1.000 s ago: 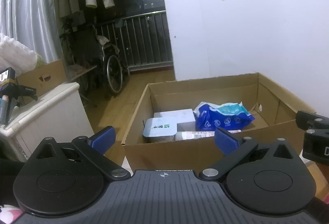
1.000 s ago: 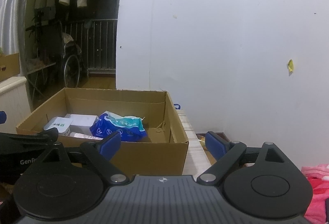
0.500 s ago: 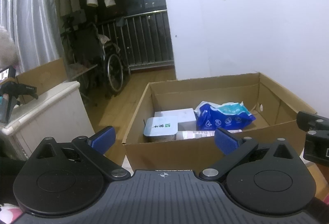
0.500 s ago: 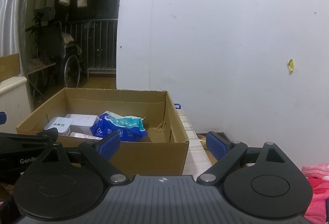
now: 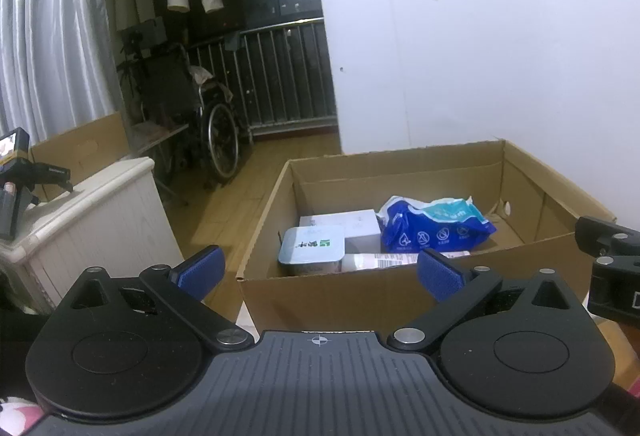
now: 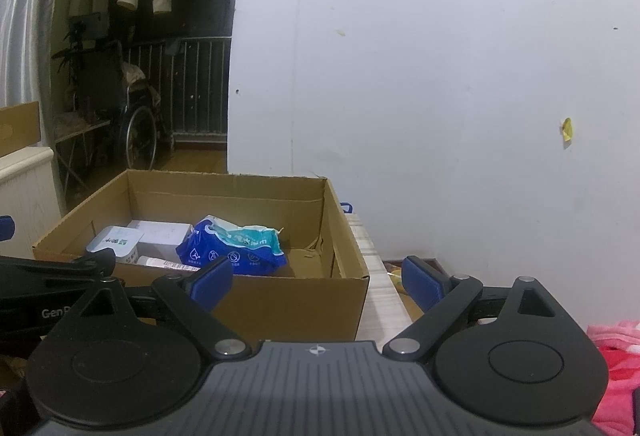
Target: Organize objects
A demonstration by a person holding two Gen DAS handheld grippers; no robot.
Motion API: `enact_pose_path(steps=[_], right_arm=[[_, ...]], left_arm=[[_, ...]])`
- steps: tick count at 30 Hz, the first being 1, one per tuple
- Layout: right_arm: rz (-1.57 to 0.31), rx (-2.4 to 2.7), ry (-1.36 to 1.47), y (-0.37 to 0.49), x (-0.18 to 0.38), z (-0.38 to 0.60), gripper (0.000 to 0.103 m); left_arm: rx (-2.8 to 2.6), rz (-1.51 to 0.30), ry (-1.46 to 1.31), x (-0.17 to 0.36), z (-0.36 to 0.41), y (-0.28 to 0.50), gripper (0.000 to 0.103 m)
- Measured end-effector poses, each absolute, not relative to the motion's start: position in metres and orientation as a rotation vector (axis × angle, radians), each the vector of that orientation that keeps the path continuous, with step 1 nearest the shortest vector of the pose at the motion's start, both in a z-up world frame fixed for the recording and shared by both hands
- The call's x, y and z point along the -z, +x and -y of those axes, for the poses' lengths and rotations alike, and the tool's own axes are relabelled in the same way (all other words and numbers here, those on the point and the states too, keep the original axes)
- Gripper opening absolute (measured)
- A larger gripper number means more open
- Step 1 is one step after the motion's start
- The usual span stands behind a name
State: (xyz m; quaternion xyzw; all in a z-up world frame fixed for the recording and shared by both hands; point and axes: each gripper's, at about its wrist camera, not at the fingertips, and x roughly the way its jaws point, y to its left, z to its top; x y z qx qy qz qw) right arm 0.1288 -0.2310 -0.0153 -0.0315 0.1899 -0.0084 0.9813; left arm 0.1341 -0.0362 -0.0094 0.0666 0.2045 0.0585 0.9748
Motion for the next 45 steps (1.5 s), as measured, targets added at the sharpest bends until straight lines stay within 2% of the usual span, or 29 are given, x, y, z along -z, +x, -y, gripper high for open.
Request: enact_pose_path(steps=[45], right_arm=[[-0.383, 0.014, -0.062, 0.1298, 0.0182, 0.2304, 0.095]], left_arm=[[-0.112, -0.416, 0.138, 0.0102, 0.0375, 0.1344, 0.103]])
